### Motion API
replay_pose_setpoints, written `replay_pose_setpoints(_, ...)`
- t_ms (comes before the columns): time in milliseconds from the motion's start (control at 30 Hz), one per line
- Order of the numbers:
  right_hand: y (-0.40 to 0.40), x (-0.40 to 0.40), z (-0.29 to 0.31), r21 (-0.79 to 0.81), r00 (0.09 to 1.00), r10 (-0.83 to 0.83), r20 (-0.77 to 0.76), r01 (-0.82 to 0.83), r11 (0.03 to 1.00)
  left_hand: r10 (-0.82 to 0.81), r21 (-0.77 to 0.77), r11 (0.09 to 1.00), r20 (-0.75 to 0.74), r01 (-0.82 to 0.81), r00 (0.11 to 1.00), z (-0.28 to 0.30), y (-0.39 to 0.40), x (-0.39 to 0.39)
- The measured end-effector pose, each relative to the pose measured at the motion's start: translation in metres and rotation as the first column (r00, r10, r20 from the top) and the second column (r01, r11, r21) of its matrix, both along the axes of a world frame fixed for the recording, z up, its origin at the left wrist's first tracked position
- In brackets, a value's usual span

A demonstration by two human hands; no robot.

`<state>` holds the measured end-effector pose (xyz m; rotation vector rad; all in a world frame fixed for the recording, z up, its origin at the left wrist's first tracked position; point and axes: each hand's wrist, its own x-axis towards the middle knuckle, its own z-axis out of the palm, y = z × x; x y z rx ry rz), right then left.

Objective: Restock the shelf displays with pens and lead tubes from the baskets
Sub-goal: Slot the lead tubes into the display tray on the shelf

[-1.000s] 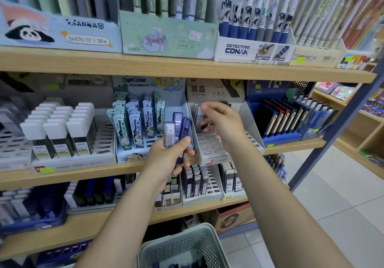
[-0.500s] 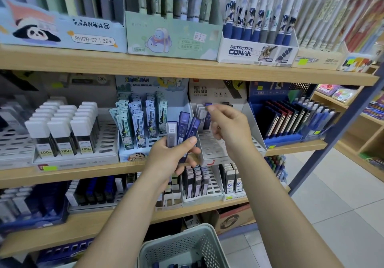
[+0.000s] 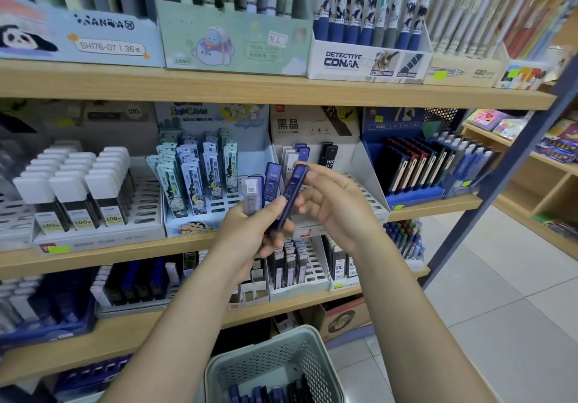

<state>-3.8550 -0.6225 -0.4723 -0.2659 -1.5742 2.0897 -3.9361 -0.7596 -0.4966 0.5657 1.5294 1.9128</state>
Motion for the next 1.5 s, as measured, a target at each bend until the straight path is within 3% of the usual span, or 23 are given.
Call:
replay_pose_setpoints(100, 0.004, 0.005, -0.003, -0.002, 0.989, 0.145, -0.040, -0.146, 0.989, -0.021, 0.005, 1.000, -0.004, 0.021, 1.000, 0.000, 0.001, 0.001)
replay_pose_setpoints(200, 0.006, 0.005, -0.007, -0.002, 0.992, 0.113, -0.053, -0.113, 0.994, -0.019, -0.007, 1.000, -0.019, 0.019, 1.000, -0.001, 0.004, 0.000)
replay_pose_setpoints(367, 0.016, -0.002, 0.009, 0.089, 0.982, -0.177, -0.058, 0.182, 0.979, 0.053, -0.039, 0.998, -0.013, -0.053, 0.999, -0.004, 0.005, -0.002)
replay_pose_setpoints(467, 0.029, -0.012, 0.017, 0.248, 0.913, -0.406, -0.034, 0.402, 0.882, 0.068, -0.044, 0.997, -0.007, -0.068, 0.998, -0.003, 0.004, -0.004)
replay_pose_setpoints(600, 0.038, -0.029, 0.009, 0.364, 0.851, -0.523, -0.043, 0.501, 0.785, 0.079, -0.072, 0.994, -0.063, -0.084, 0.995, -0.006, 0.004, -0.006)
replay_pose_setpoints(833, 0.042, -0.040, -0.007, 0.388, 0.844, -0.533, -0.066, 0.513, 0.765, 0.092, -0.066, 0.993, -0.097, -0.099, 0.991, -0.009, 0.003, -0.012)
replay_pose_setpoints(1367, 0.038, -0.046, -0.011, 0.534, 0.774, -0.625, -0.099, 0.571, 0.623, 0.095, -0.031, 0.995, -0.075, -0.097, 0.993, -0.014, 0.008, -0.010)
replay_pose_setpoints(1500, 0.036, -0.045, -0.010, 0.500, 0.793, -0.604, -0.079, 0.555, 0.665, 0.103, -0.025, 0.994, -0.077, -0.106, 0.992, -0.014, 0.006, -0.011)
